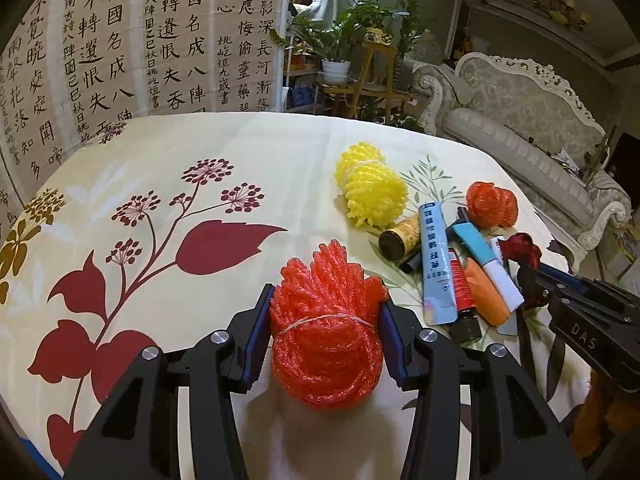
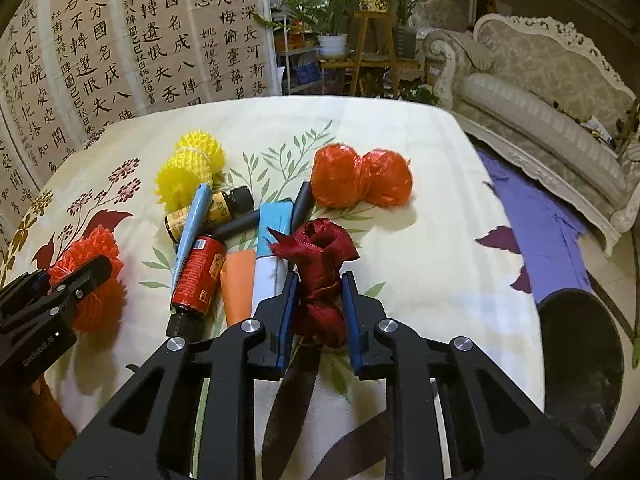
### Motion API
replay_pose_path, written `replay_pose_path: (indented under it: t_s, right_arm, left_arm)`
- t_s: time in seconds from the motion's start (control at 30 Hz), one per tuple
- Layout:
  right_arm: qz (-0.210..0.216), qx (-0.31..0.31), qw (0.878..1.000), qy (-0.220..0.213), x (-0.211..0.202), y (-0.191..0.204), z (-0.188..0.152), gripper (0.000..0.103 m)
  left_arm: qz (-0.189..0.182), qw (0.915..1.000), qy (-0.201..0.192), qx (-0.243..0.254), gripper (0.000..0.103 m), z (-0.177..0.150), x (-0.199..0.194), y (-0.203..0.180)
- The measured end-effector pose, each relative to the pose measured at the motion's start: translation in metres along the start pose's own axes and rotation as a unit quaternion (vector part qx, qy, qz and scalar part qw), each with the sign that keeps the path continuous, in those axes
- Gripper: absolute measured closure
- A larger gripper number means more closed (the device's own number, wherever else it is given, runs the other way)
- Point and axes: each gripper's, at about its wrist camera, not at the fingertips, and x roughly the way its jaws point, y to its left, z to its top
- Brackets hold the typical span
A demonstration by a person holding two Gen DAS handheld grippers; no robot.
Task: Collect trash
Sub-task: 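Carry both items over the black bin and open both grippers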
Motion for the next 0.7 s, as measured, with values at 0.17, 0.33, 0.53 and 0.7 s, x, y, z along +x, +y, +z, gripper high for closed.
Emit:
replay_pose_path:
  t_s: [0.17, 0.33, 0.53, 0.7]
  right_arm:
    - [-0.012, 0.01, 1.0, -0.018, -0.02, -0.014, -0.007, 0.082]
    - [-0.04, 0.035, 0.998, -0.032, -0.044, -0.043, -0.02, 0.082]
    - [-0.092, 0.073, 0.992, -0.044, -0.074, -0.088, -0.041, 0.082]
    - [-0.133, 0.106, 0.984, -0.049, -0.095, -0.125, -0.06, 0.082]
  left_arm:
    - [-0.01, 0.9999, -0.008, 0.007, 0.055, -0.001, -0.008, -0.011]
    - [-0.032, 0.999, -0.021, 0.025, 0.055, -0.003, -0.018, -0.037]
    - [-0.07, 0.9955, -0.03, 0.056, 0.055, -0.006, -0.026, -0.077]
    - [-0.112, 0.9887, -0.038, 0.092, 0.055, -0.013, -0.032, -0.126]
